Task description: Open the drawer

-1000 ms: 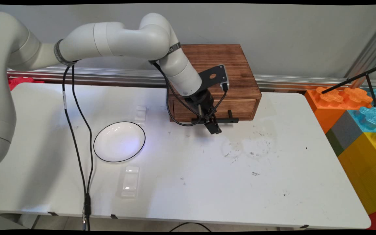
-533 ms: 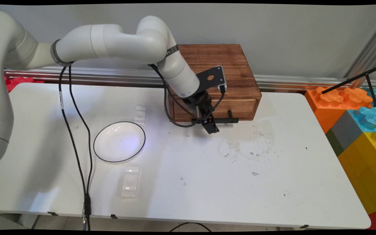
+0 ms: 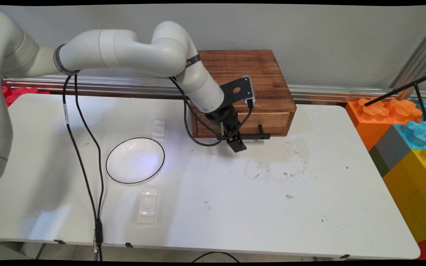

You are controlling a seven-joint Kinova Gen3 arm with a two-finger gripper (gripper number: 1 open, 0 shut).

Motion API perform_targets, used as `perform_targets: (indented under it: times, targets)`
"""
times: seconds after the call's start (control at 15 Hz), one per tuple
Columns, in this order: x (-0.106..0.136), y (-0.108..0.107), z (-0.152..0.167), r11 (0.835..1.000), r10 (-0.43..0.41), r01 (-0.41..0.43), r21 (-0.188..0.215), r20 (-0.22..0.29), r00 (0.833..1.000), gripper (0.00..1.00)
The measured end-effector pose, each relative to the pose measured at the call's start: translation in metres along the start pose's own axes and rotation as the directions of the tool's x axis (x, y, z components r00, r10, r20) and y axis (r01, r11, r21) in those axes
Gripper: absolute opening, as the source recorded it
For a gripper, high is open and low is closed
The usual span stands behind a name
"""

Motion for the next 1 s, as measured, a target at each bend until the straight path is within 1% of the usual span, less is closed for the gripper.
perform_targets:
  times: [0.47,1.0]
  targets:
    - [-0.006,0.006,0.008,1.0,-0.003,0.003,0.003,0.006,1.0,1.0]
    - [-0.008,0.007,0.028,1.0,-0.006,0.006,0.008,0.002,1.0,1.0]
